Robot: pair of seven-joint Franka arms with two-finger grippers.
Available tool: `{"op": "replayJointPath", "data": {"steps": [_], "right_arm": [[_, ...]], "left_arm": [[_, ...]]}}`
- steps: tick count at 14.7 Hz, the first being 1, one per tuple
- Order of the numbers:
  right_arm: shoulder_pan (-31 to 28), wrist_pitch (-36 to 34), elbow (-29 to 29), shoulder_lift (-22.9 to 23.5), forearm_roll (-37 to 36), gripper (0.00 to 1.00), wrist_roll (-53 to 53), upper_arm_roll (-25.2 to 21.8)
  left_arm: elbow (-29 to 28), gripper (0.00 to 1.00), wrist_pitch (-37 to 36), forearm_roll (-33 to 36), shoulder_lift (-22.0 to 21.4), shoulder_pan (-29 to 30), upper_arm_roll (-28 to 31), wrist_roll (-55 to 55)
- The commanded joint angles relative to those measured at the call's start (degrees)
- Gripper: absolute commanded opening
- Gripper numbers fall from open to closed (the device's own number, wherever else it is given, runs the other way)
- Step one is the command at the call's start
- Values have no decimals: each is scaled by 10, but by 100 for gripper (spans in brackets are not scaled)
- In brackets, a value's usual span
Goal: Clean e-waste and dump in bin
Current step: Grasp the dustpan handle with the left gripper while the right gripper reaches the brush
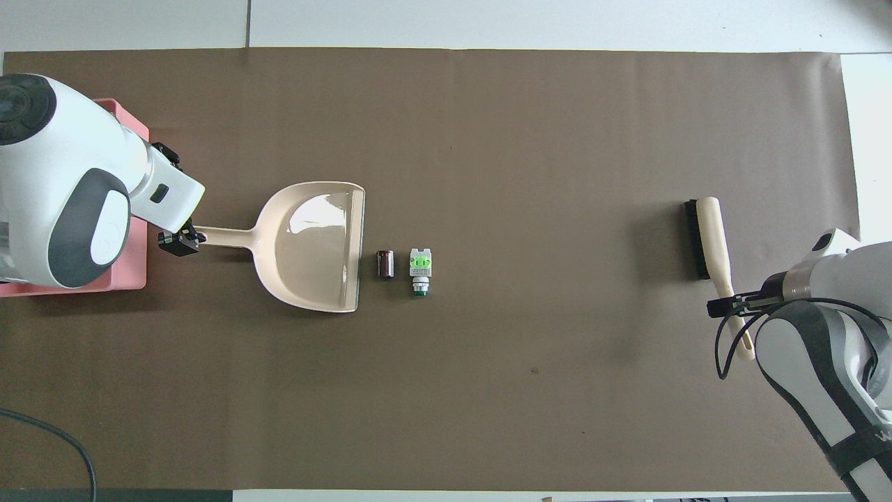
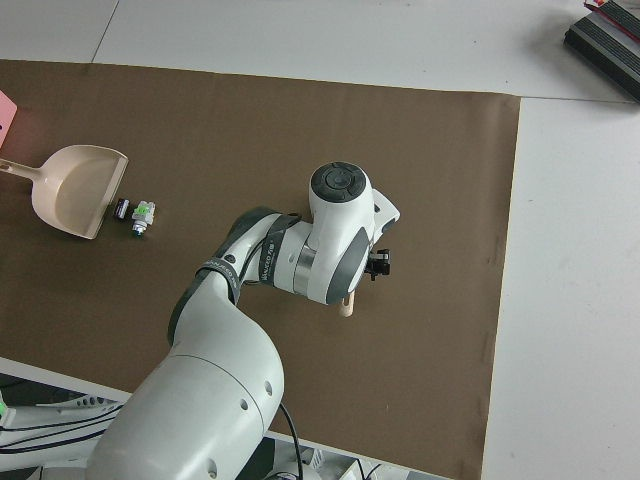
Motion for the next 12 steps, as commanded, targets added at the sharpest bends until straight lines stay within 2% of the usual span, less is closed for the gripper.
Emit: {"op": "replayJointPath", "data": {"steps": [1, 2, 3, 4, 8, 10, 12], "right_arm": [[-8, 11, -18, -12, 11, 56, -18, 5], [-8, 10, -16, -12, 11, 37, -18, 5], [-7, 11, -17, -12, 11, 13, -15, 5], [-7, 10, -17, -12, 11, 0, -5, 5], [0, -8, -9, -10, 10, 0, 17, 7], [0, -64, 38, -4, 10, 0, 18, 13], [31, -121, 93, -2, 9, 0, 59, 23]], "left_arm": [[-52, 90, 47, 22, -17, -5, 3, 12], [-71, 90, 67, 39, -19, -13, 4, 11], [-83, 90, 81, 47, -23, -15, 4, 11], [-86, 90, 89, 50, -22, -15, 4, 11], [-97, 90, 108, 65, -10, -32, 4, 1], [-110, 90, 111, 67, -14, -41, 4, -5], [-124, 88, 115, 72, -18, -42, 5, -7]]}}
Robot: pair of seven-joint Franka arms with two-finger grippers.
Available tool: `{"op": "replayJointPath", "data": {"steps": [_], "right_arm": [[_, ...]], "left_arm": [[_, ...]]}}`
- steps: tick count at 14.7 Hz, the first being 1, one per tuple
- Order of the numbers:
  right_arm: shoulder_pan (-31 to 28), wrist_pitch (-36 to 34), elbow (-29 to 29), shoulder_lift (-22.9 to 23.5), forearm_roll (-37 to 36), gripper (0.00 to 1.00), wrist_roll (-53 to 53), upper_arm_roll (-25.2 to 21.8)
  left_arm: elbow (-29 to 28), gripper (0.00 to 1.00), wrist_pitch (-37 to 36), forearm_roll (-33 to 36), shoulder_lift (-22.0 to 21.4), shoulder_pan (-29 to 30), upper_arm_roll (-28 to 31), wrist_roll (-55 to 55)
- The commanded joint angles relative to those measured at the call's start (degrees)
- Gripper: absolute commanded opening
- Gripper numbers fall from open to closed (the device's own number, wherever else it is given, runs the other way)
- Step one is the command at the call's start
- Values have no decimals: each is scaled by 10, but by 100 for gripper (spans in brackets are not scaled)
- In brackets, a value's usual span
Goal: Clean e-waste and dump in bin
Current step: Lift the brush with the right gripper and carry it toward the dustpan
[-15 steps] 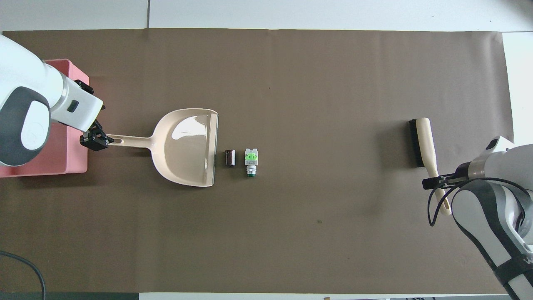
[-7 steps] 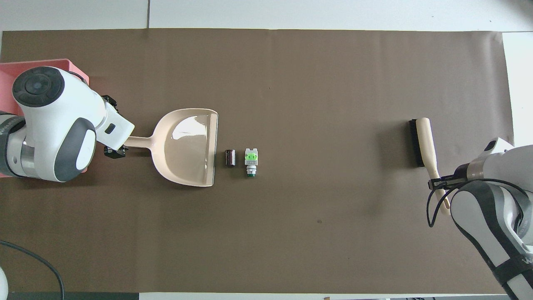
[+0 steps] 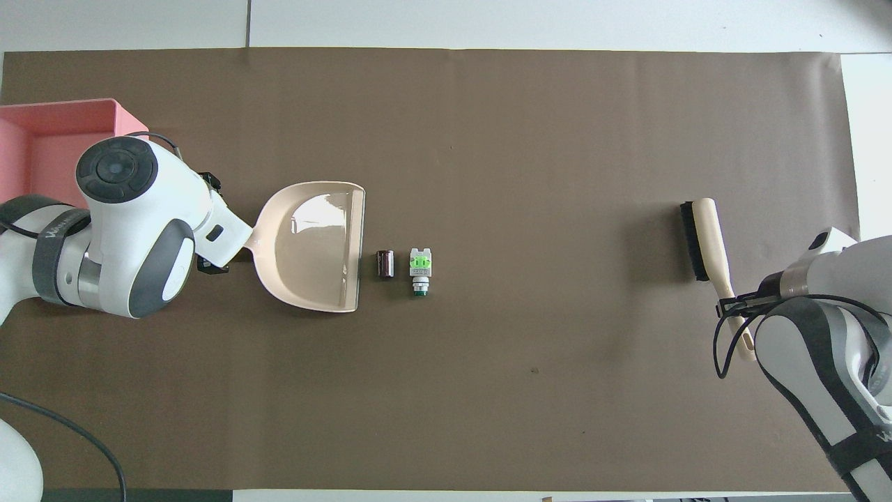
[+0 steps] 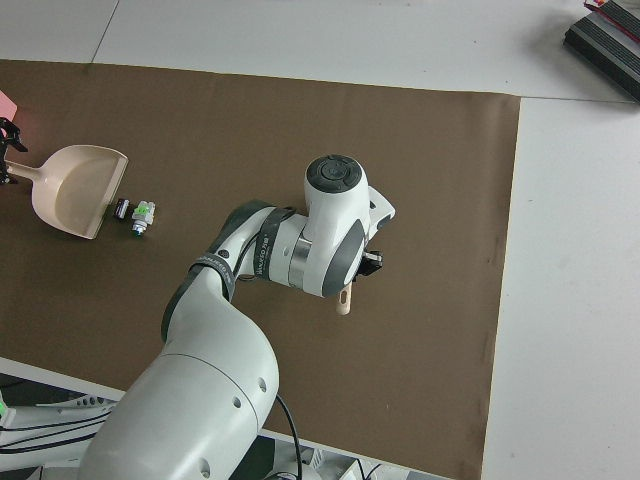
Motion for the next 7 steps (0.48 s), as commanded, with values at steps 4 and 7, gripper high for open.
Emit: {"op": "replayJointPath", "data": {"steps": [4, 7], "right_arm": [[130, -84, 90, -1, -6, 0, 212, 14], [236, -83, 89, -3, -9, 0, 339, 14]], "left_arm": [[-45, 88, 41, 37, -14, -14, 5, -37], [-56, 86, 44, 49, -17, -15, 5, -53]]}}
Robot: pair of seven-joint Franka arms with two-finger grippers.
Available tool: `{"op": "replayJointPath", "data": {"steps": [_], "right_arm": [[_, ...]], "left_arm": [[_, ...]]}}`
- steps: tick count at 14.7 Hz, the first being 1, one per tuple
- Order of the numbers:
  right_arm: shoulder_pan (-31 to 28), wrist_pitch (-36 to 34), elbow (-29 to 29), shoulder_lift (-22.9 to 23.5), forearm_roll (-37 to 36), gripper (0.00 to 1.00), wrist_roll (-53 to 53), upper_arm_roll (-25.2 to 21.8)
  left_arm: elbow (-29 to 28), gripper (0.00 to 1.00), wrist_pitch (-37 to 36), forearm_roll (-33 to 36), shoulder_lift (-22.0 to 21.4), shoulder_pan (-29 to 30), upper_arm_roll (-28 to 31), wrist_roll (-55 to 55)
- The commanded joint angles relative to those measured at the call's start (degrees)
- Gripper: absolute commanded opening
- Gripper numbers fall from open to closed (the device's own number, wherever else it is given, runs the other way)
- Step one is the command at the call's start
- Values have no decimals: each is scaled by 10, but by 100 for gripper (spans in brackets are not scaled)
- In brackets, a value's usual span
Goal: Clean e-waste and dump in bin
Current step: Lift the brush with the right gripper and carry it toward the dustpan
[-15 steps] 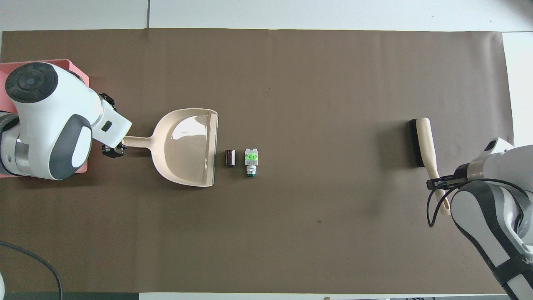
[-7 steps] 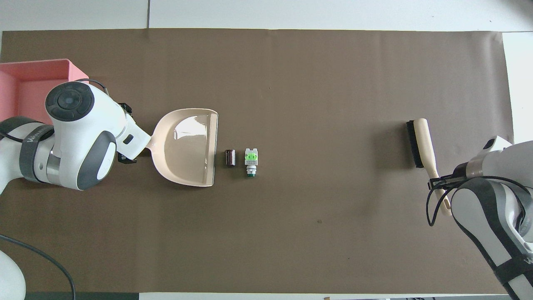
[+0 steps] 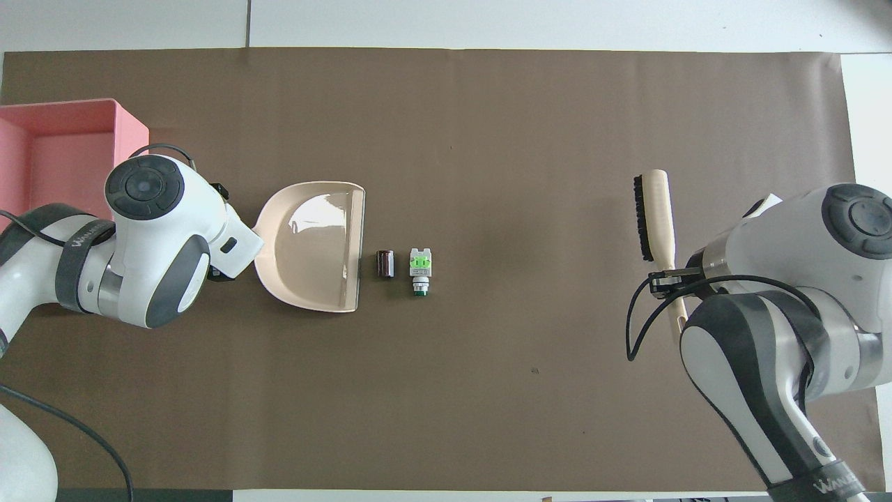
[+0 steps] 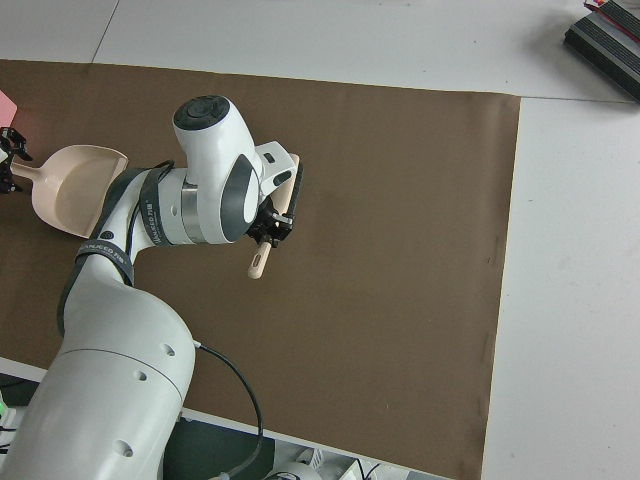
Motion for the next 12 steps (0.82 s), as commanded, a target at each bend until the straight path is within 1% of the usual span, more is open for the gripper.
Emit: {"op": "replayJointPath", "data": {"steps": [1, 2, 3, 4, 6, 7, 8, 9, 10, 12], "right_arm": [[83, -4, 0, 1, -8, 0, 110, -2], [113, 2, -3, 4, -9, 0, 148, -2], [139, 4, -3, 9, -9, 0, 179, -2], [162, 11, -3, 18, -9, 0, 208, -1], [209, 43, -3, 38, -9, 0, 279, -1], [224, 53, -3, 43, -8, 0, 302, -1], [230, 58, -1, 48, -4, 0, 312, -1], [237, 59, 3, 56, -4, 0, 317, 2], [251, 59, 10, 70, -4, 0, 325, 1], [279, 58, 40, 104, -3, 0, 352, 2]], "left_arm": [[-26, 81, 19, 14, -17, -12, 5, -25], [-26, 70, 15, 15, -17, -19, 6, -32], [-26, 55, 14, 23, -17, -20, 6, -41], [-26, 42, 13, 39, -17, -20, 5, -46], [-26, 21, -1, 48, -17, -23, 5, -47], [-24, 13, -4, 49, -17, -23, 5, -47], [-19, 5, -5, 49, -16, -23, 5, -43], [-12, 2, -6, 61, -17, -23, 6, -36], [4, 0, -21, 76, -16, -23, 5, -33], [45, 0, -96, 80, -8, -24, 4, -34]]}}
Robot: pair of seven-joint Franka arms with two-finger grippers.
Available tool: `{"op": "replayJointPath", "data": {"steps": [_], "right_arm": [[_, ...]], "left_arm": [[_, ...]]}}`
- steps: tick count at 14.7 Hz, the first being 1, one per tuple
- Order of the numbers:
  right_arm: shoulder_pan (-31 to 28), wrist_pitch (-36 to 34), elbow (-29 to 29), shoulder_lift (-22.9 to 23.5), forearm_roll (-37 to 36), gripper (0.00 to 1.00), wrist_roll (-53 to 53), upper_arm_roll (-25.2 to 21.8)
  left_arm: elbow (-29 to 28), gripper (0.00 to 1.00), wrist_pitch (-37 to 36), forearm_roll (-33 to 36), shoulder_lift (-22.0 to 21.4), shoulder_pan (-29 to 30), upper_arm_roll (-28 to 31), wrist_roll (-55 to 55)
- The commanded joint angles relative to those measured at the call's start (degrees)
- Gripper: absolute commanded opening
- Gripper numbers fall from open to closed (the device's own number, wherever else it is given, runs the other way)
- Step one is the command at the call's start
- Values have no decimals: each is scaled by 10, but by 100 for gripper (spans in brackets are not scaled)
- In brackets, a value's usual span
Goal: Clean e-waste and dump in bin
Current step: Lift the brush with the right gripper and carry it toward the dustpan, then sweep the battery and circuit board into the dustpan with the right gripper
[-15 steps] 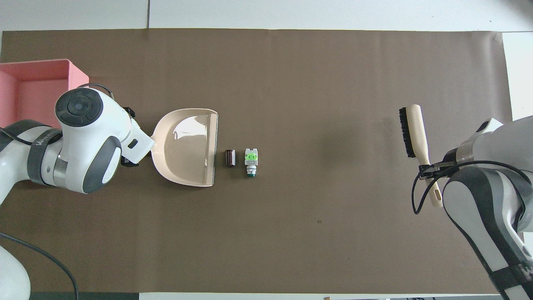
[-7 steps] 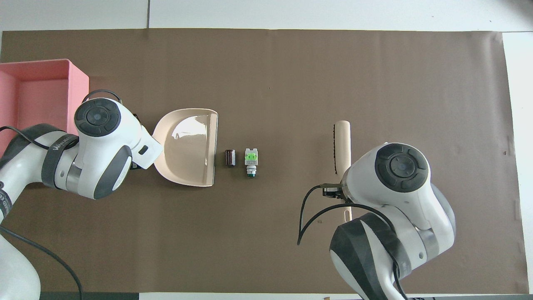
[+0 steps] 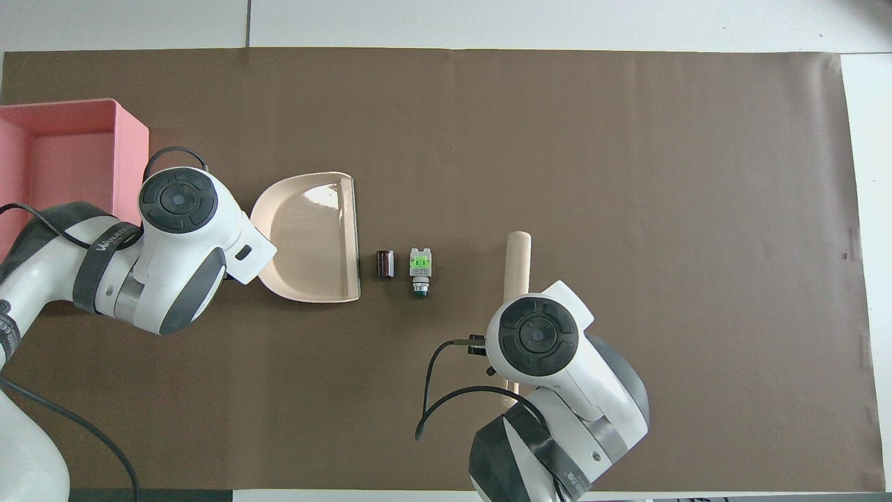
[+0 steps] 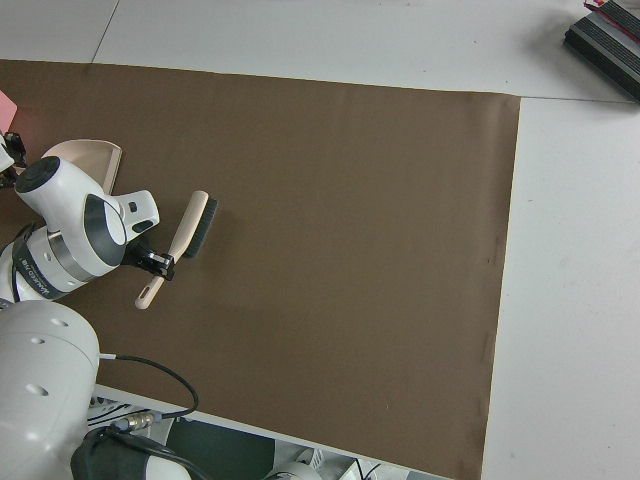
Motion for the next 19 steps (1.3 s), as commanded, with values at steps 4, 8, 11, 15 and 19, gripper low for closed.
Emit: {"op": "replayJointPath", "data": {"steps": [4, 8, 11, 15, 19], "right_arm": [[60, -10, 107, 117, 0, 0, 56, -1], [67, -4, 135, 140, 4, 0, 59, 3], [67, 17, 144, 151, 42, 0, 54, 17], [67, 112, 156, 178, 151, 0, -7, 25], [68, 187, 176, 195, 303, 0, -81, 37]], "left_arm": [[35, 0, -83, 89, 1, -53, 4, -3], [27, 0, -84, 91, 19, -85, 4, -11], [25, 0, -87, 91, 23, -88, 4, -17], [23, 0, -86, 91, 23, -88, 4, -19], [20, 0, -86, 91, 22, -88, 4, -19]]}}
